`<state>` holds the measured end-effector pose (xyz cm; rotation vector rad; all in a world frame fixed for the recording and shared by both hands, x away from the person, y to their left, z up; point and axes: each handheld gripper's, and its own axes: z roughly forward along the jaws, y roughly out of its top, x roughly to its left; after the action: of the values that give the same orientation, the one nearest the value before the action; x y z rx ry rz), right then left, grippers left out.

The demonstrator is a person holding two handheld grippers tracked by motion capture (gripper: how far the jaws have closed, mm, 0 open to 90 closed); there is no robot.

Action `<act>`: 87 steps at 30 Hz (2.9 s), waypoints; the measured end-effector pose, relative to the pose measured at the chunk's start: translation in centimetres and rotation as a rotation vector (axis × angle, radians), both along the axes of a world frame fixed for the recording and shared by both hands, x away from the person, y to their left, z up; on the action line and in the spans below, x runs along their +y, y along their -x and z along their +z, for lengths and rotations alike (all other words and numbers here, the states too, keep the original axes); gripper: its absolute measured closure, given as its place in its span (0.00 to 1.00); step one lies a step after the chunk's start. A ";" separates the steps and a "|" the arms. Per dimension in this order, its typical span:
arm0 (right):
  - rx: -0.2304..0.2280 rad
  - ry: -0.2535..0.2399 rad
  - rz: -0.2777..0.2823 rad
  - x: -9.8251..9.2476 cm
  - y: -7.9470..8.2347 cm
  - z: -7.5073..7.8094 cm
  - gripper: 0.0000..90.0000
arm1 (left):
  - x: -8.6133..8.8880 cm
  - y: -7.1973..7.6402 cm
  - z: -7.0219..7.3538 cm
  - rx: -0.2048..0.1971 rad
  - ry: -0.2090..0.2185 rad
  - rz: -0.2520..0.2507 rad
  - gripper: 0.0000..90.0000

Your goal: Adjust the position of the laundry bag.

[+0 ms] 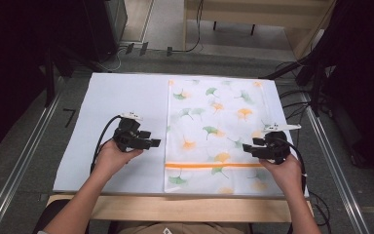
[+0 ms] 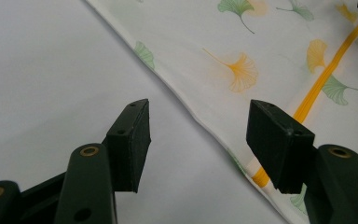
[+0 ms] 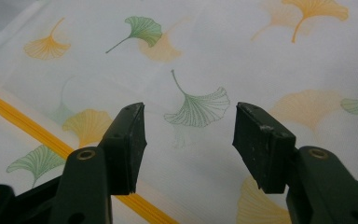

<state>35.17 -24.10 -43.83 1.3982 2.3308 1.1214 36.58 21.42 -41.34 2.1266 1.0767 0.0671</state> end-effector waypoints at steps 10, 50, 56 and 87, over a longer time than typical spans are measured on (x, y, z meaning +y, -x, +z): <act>-0.012 0.020 -0.021 -1.1 0.0 -0.1 0.51 | -1.5 0.4 -0.4 0.002 -0.016 -0.033 0.47; 0.048 0.085 -0.204 -7.1 -2.9 -3.4 0.47 | -5.2 -0.5 -4.1 0.064 -0.054 0.014 0.55; 0.052 0.098 -0.184 -6.3 -3.0 -3.6 0.53 | -5.5 -0.7 -4.4 0.054 -0.040 0.017 0.66; 0.092 0.099 -0.163 -4.7 -3.5 -2.7 1.00 | -3.4 -1.6 -3.1 0.064 0.012 0.017 1.00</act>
<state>38.63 -28.82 -46.52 1.6004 2.2495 0.9022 38.22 18.03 -44.48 2.1218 1.1302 0.0003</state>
